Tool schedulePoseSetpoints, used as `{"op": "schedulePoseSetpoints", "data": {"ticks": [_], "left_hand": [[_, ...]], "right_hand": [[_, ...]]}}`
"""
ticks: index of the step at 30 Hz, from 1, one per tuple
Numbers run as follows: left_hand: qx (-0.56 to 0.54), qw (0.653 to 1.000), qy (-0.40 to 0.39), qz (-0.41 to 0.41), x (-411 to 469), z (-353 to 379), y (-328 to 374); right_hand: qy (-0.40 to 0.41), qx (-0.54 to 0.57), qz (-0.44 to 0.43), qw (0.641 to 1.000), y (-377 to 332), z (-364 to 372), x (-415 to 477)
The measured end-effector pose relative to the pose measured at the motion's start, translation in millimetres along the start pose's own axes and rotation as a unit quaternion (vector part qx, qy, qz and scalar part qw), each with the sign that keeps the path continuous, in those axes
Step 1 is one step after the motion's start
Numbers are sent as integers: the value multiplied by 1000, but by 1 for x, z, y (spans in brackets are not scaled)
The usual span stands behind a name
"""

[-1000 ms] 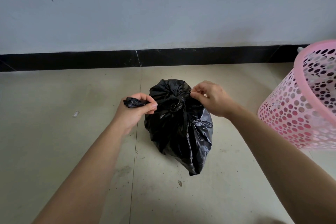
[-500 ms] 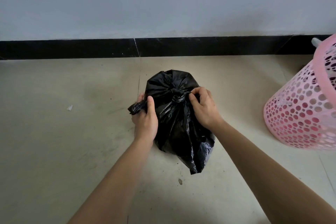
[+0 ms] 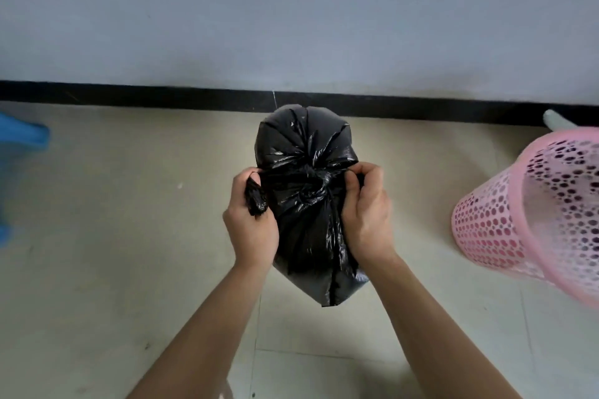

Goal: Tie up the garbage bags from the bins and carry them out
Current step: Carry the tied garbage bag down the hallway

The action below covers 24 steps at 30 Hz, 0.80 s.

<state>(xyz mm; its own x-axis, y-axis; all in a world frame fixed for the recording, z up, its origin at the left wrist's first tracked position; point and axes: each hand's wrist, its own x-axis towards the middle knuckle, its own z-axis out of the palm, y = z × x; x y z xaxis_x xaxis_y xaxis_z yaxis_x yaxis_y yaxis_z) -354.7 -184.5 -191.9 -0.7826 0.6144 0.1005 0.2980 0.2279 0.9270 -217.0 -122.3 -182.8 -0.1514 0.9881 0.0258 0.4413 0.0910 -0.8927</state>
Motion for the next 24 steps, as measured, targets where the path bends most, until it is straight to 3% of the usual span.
{"op": "schedulePoseSetpoints", "data": {"ticks": [7,14,20,24], "left_hand": [[-46,997,29,51,47,-85,216],[-52,991,40,117,102,-222,464],[-18,972,117,204,145,-370,679],[-22,945,211,248,131,-461,746]], "right_hand": [[30,41,-25,998,-213,-89,23],[-38,41,-86,995,-486,-193,41],[-59,86,-212,972,-735,-258,39],[-108,129,-313,935,-830,-253,16]]}}
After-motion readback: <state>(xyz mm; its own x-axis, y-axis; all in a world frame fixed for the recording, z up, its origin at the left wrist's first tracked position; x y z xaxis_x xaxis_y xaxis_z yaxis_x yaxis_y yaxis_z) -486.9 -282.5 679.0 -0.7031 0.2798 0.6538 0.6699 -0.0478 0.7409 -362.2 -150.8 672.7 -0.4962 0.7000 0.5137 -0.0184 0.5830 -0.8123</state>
